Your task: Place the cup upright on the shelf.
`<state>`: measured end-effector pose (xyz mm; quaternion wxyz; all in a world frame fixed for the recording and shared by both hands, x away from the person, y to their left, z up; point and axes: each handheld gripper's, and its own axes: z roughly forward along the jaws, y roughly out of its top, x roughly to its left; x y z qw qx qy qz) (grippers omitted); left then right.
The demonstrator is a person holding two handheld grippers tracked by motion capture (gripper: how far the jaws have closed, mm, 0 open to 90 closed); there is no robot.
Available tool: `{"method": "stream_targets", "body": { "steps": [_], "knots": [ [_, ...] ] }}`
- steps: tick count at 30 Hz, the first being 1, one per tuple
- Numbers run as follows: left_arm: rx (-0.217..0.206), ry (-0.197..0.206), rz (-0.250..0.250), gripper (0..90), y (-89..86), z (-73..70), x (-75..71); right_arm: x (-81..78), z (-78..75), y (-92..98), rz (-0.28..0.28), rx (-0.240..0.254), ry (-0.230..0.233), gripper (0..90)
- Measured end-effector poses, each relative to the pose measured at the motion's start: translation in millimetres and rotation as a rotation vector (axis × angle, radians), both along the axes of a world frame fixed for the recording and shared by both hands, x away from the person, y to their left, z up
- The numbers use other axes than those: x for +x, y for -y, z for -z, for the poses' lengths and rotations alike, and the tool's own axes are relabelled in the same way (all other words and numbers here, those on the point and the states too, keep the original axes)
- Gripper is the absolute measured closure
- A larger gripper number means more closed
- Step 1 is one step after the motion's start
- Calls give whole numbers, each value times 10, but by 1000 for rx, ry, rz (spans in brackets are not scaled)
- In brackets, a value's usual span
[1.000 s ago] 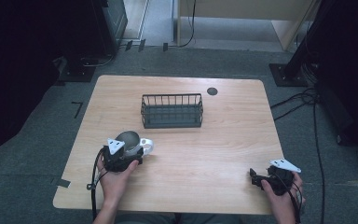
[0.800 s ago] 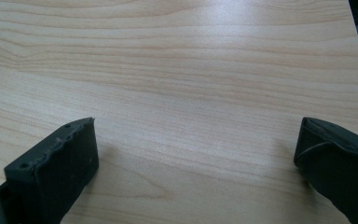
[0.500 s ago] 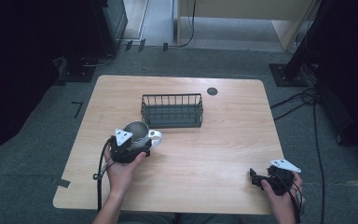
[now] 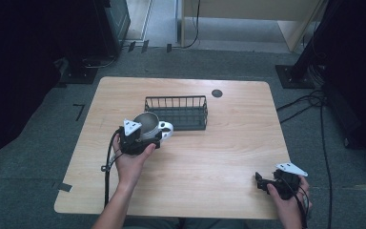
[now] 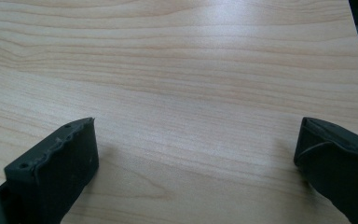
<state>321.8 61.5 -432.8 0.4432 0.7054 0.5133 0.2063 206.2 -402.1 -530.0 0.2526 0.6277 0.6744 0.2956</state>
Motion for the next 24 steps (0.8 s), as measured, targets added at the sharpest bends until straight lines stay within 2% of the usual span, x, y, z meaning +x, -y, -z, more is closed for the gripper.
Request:
{"method": "stream_targets", "body": {
  "steps": [5,6,11,15,24],
  "knots": [
    [1,10,9,85,96,-109,140,4,0,4,11,0,0,0],
    [15,18,11,86,144,-153,193,4,-1,3,12,1,-1,0],
    [27,36,7,86,234,-229,298,4,-1,4,11,0,-1,0],
    [16,48,1,86,248,-290,346,4,-1,3,11,1,-1,0],
    [30,75,-11,86,291,-405,511,4,-1,4,11,0,-1,0]
  ]
}}
